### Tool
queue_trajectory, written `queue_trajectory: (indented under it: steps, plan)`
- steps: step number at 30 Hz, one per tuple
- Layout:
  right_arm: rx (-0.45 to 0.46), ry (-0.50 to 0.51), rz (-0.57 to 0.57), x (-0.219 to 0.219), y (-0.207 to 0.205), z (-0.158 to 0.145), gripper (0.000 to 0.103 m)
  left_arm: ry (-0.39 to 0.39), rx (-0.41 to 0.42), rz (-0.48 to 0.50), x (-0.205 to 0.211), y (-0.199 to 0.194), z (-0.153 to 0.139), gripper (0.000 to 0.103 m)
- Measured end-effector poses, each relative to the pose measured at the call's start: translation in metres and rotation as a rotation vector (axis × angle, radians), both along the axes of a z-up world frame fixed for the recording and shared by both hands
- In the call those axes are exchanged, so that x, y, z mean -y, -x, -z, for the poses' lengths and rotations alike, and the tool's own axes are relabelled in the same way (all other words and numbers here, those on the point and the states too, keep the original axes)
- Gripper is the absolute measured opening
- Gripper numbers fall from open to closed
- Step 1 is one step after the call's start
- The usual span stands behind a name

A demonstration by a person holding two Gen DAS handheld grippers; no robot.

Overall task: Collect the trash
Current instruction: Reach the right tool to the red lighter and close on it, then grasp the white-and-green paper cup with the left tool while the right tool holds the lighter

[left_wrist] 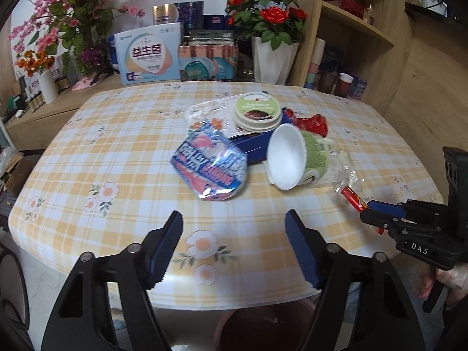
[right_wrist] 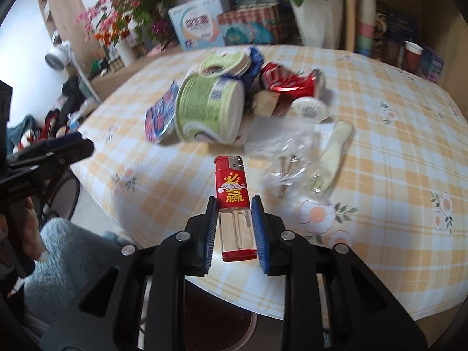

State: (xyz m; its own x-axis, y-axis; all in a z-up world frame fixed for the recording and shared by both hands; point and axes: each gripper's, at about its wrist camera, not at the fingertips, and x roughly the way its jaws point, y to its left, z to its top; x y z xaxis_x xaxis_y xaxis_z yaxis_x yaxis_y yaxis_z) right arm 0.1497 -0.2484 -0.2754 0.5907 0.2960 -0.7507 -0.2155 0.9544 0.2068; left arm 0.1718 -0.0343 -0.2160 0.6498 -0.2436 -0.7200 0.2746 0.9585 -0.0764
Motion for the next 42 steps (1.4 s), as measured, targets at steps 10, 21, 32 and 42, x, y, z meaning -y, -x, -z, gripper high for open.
queue_trajectory:
  steps: [10,21,32,42]
  plan:
    - [0.045,-0.038,0.088,0.038,0.010,-0.017,0.027,0.077,-0.033,0.134,0.065,-0.036,-0.015,0.059]
    - [0.053,-0.065,0.126,0.059,0.011,-0.014,0.027,0.062,-0.058,0.122,0.083,-0.068,-0.005,0.078]
    - [0.048,-0.084,0.137,0.066,0.009,-0.010,0.027,0.231,-0.243,0.008,0.074,-0.079,0.029,0.089]
    - [0.043,-0.082,0.136,0.066,0.008,-0.009,0.027,0.676,-0.446,-0.265,0.046,-0.085,0.052,0.089]
